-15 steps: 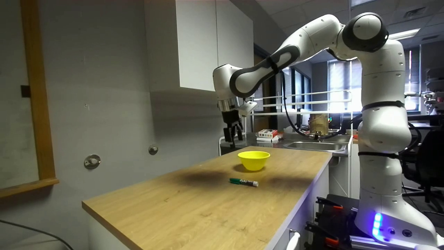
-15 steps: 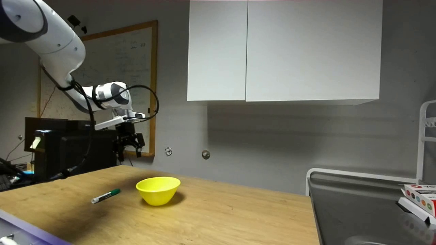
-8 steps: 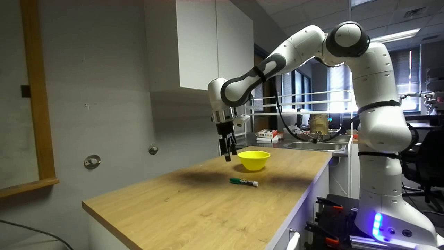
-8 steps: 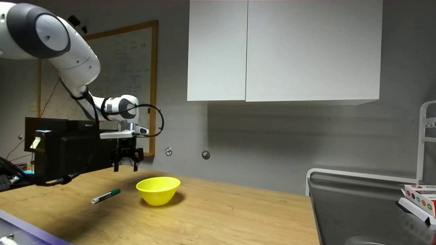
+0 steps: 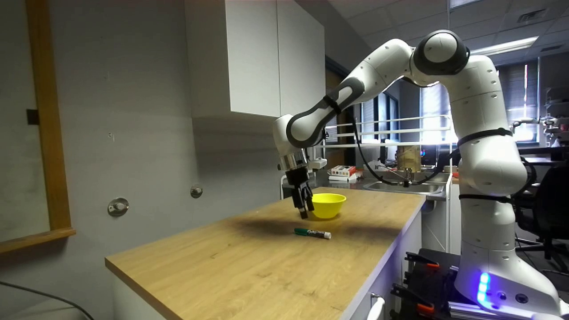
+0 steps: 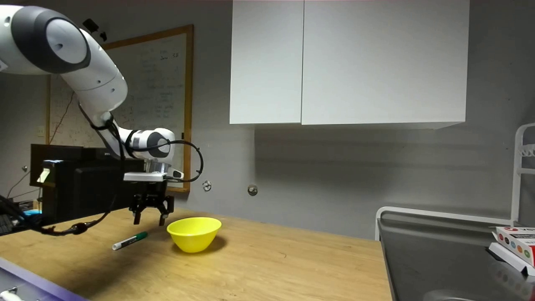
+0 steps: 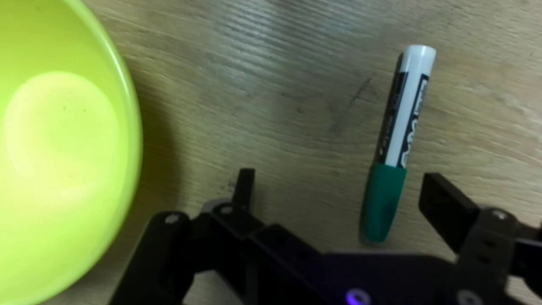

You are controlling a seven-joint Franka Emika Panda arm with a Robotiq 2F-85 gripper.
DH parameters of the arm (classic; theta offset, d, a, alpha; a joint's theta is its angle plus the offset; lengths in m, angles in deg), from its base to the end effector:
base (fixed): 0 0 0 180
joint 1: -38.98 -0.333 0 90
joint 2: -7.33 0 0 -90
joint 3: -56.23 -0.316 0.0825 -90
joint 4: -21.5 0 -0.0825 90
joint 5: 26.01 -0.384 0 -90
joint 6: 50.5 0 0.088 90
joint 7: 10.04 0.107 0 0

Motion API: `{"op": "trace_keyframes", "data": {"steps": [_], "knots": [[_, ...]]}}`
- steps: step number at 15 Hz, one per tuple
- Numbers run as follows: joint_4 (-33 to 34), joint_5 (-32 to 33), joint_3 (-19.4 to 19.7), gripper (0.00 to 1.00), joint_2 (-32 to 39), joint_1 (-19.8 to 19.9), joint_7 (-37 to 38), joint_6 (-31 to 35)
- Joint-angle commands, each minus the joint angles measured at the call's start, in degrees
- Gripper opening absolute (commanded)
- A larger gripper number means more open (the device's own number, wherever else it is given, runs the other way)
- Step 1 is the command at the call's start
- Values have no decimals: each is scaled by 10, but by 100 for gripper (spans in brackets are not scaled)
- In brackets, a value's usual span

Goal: Pick the marker and put it in the bowl

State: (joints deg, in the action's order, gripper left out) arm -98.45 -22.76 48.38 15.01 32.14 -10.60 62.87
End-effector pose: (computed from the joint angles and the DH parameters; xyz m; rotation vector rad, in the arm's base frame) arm 0.5210 0.1320 0.3413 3.0249 0.4513 -0.3714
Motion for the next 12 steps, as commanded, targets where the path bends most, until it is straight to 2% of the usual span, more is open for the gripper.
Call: {"op": "trace_keyframes", "data": {"steps": [1,12], "knots": [[-37,-4,0,100,-22,-5,-1,8],[-16,22,-21,100,7,-43,17,2]]}}
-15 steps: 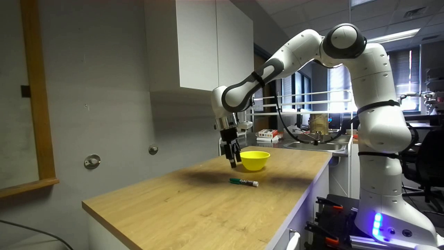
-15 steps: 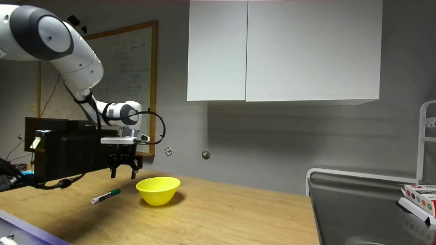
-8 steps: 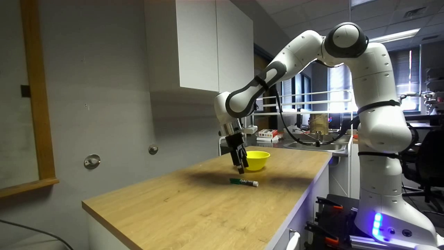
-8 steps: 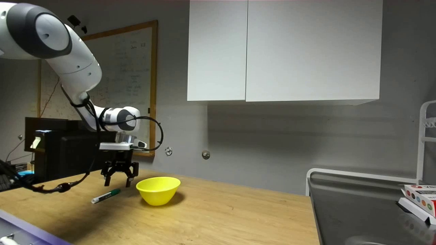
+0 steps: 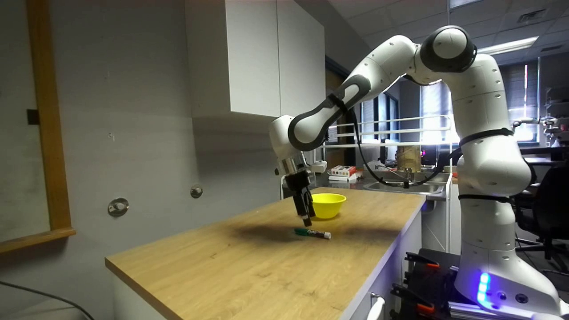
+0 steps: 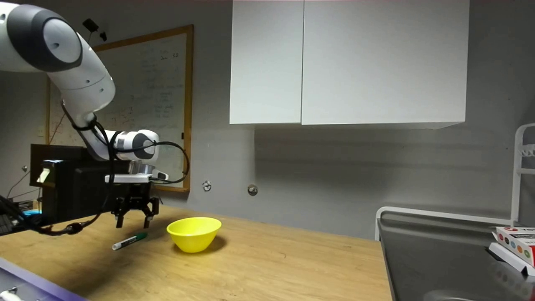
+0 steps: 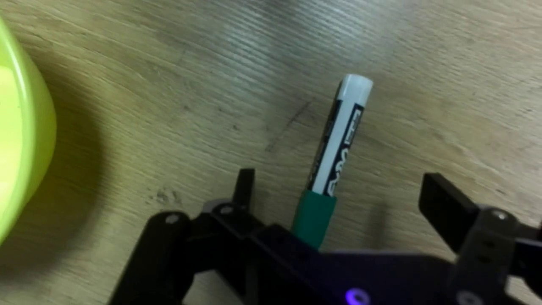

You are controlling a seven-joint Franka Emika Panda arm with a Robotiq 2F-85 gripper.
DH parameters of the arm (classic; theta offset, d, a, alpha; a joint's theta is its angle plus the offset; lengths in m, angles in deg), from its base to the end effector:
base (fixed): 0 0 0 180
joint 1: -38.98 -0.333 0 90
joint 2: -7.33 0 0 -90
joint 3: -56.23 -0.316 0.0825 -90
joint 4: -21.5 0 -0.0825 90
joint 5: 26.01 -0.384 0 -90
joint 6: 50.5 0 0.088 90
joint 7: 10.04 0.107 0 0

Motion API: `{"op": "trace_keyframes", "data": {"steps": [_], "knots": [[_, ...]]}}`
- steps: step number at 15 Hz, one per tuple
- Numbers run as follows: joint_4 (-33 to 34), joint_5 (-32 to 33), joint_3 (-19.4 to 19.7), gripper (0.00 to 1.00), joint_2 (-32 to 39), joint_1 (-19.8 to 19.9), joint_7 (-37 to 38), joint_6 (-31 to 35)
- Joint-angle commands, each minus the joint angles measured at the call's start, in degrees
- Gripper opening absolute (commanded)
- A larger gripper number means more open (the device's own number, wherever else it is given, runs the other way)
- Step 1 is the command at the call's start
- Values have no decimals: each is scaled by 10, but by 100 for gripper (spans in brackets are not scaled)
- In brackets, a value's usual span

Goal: Pick the marker and put it in the bowl

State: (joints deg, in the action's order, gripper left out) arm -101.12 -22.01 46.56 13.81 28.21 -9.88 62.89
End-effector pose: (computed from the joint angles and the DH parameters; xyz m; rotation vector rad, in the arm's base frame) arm 0.4923 0.1782 0.3336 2.9691 0.5895 -0.3966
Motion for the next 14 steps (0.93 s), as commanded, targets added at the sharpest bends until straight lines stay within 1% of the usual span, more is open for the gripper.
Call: {"op": "trace_keyframes", "data": {"steps": [1,11,12,13,14], "knots": [[14,15,-3,100,26,-5,9,2],[44,34,2,100,92,-6,1,11],[45,38,3,75,95,-7,4,14],[46,39,3,74,95,-7,5,13],[47,41,2,68,92,-7,6,12]]}}
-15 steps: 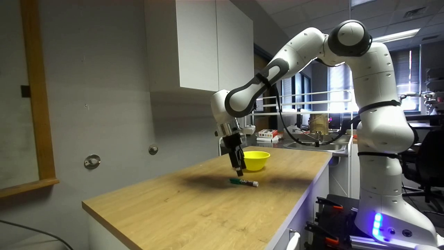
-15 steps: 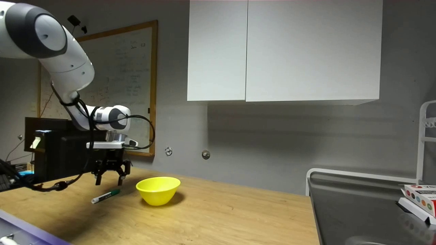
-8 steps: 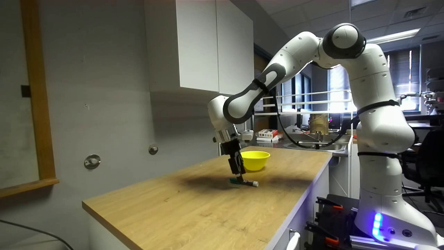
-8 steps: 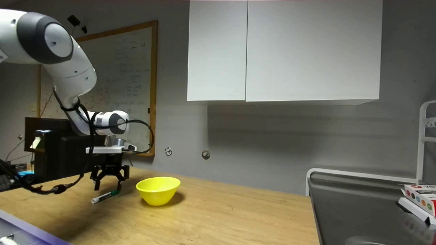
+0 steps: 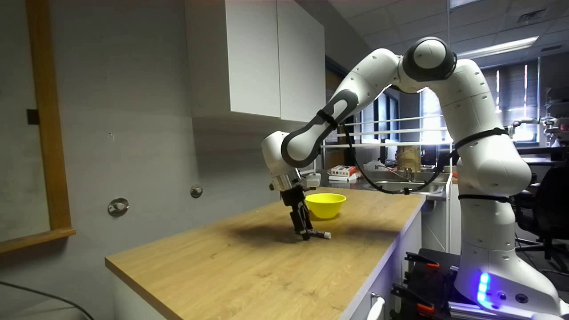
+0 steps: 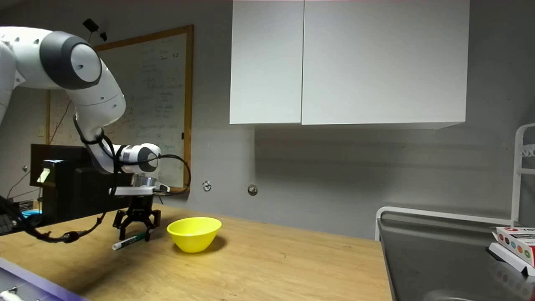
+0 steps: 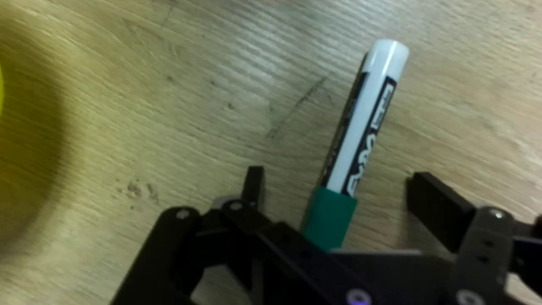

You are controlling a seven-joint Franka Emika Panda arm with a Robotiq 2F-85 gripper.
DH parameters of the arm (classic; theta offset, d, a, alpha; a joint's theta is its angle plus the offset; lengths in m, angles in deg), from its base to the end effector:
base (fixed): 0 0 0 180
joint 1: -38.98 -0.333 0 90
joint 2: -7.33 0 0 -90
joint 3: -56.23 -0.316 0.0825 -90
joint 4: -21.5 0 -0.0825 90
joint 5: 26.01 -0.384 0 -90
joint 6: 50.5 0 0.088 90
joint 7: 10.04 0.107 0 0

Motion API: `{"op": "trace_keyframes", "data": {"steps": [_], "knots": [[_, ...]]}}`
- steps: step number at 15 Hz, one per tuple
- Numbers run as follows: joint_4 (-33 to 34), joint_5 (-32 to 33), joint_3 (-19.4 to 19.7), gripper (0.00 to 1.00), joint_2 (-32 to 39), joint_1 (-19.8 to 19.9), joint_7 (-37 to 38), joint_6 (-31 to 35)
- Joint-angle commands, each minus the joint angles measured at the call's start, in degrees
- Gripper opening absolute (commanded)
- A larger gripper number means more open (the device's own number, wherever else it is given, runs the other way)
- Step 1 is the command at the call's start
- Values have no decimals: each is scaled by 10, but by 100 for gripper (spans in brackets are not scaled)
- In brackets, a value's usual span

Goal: Pick the marker and put it in the bowl

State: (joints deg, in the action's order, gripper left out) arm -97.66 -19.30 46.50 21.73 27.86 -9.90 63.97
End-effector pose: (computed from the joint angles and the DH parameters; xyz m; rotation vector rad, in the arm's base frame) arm 0.5095 0.1855 0.2857 2.9225 0.6373 -0.4715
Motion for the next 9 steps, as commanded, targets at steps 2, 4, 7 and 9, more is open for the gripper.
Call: {"op": "trace_keyframes", "data": {"steps": [2,4,7,9], "knots": [[12,18,3,50,7,-5,8,1],[11,22,2,36,-2,-6,10,-2],[8,25,1,12,-17,-7,10,-7],[5,29,1,2,-26,-7,11,-10]]}}
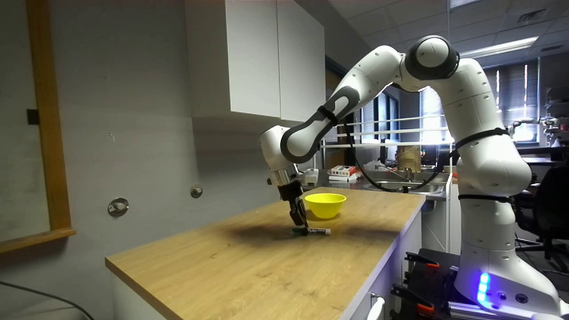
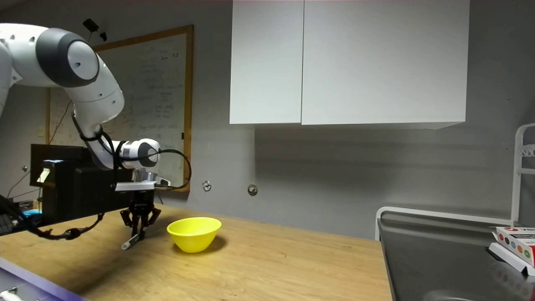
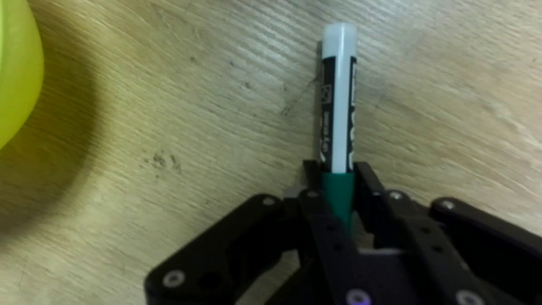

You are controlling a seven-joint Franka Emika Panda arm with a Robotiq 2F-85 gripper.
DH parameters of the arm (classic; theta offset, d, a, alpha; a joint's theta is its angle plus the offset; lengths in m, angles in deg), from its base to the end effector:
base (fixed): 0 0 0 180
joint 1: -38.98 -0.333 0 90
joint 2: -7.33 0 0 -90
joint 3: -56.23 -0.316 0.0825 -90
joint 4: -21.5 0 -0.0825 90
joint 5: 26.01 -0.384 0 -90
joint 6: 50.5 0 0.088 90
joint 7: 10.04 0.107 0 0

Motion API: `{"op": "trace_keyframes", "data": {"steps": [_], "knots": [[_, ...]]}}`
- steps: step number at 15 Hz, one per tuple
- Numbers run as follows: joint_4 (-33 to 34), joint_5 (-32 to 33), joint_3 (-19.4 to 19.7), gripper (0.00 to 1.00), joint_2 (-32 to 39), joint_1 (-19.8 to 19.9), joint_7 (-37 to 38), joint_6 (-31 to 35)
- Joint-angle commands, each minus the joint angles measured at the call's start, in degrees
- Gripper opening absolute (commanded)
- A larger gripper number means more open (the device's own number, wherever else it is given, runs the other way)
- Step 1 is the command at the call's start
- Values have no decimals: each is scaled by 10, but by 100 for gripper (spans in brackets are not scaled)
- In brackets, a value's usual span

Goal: Pick the marker and put it in the bowl

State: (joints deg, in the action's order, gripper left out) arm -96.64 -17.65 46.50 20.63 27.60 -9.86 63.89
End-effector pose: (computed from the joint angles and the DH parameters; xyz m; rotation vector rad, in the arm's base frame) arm 0.5155 0.1881 0.3031 2.9040 0.6594 -0.4077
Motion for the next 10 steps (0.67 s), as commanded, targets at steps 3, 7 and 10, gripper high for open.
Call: {"op": "trace_keyframes", "data": {"steps": [3,7,10], "knots": [[-15,21,3,7,-40,-4,17,-13],[-36,54,12,7,-103,3,55,-5],[-45,94,19,7,-160,15,81,4]]}}
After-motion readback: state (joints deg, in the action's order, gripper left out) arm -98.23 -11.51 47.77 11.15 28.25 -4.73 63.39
